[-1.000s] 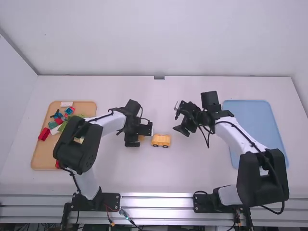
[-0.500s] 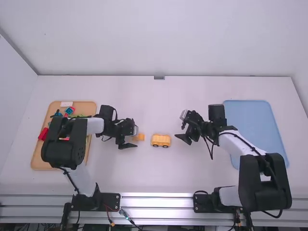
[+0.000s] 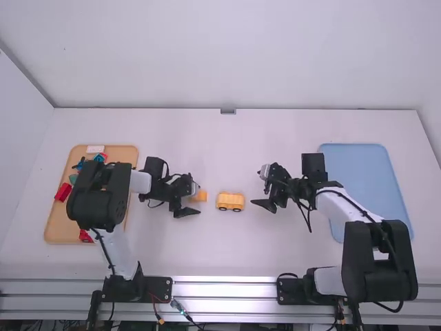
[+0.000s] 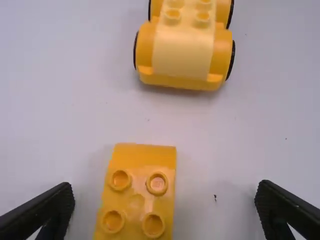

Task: Assemble lego blocks to make yellow taxi

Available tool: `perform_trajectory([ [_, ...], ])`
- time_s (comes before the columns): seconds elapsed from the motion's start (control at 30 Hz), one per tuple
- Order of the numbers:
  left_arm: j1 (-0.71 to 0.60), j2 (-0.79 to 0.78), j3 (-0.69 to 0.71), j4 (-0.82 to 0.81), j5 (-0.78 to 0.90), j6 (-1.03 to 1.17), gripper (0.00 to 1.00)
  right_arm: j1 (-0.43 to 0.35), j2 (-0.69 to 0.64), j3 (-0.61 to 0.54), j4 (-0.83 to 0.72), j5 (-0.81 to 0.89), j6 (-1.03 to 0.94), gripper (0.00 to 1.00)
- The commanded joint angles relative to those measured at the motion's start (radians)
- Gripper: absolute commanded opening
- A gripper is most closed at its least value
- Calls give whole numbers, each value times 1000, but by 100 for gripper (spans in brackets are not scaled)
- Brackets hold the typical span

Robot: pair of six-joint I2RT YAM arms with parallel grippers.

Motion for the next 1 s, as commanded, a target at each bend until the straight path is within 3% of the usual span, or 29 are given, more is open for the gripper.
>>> perform_trajectory([
  [0.0,8,32,55,-70,23,41,93,1,-3,-12,-4,-26,-10,99],
  [0.1,6,33,103,-251,15,242,87,1,-3,-12,-3,-25,-10,99],
  [0.2,9,33,115,-293,-8,275,80,1,-3,-12,-3,-25,-11,99],
  [0.33,10,33,98,-249,-3,261,72,1,-3,-12,0,-23,-11,99],
  [0.63,-1,33,10,12,-11,52,61,1,-3,-12,2,-23,-10,99],
  [0.97,26,33,-3,2,-30,53,58,1,-3,-11,3,-22,-11,99],
])
